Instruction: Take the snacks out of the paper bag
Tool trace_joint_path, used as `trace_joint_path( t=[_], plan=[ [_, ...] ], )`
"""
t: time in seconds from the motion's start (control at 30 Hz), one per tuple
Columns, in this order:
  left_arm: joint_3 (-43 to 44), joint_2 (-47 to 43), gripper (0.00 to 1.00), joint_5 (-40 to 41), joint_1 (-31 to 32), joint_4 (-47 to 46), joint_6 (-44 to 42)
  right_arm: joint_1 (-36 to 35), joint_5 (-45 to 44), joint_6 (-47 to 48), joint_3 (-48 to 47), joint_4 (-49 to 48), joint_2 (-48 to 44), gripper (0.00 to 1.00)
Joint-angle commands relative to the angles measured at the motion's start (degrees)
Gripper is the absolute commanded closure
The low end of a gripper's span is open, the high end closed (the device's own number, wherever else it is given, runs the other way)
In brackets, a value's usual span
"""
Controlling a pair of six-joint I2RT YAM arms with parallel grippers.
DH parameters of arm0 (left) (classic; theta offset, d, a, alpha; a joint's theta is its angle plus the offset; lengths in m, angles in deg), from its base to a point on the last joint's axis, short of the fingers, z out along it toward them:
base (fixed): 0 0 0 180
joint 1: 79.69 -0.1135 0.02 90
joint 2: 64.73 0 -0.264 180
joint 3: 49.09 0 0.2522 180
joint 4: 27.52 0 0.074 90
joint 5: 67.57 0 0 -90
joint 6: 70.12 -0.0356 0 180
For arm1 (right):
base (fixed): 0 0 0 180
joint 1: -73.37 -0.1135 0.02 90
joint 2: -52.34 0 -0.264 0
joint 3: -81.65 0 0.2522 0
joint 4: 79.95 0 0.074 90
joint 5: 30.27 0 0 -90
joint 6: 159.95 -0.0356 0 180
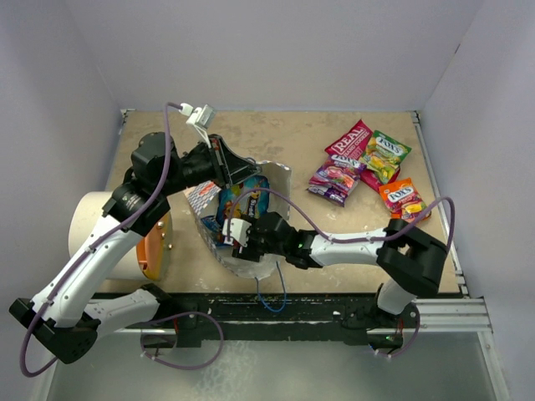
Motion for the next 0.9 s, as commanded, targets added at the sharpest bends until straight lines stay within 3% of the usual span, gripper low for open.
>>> trace_joint_path(
  t=[0.0,0.3,0.6,0.87],
  plan=[
    [2.6,0.5,1.0,-2.1,0.0,-4.1,0.9,0.0,-1.2,-4.7,-1.6,-8.5,1.7,0.3],
    [3.3,-0.2,1.0,-3.7,0.0,-1.5,-0.1,0.0,-7.3,-7.9,-5.2,-6.5,10.8,0.3],
    [0.4,-2.4,1.0,-3.8,0.0,-1.8,-0.8,-0.1,-8.5,-10.1,-6.1,-3.5,11.7,0.56],
    [-0.2,-2.8,1.0,-4.5,0.0,-1.4,-2.3,-0.1,-11.0,-14.7,-6.7,2.2,6.3,0.74]
  ],
)
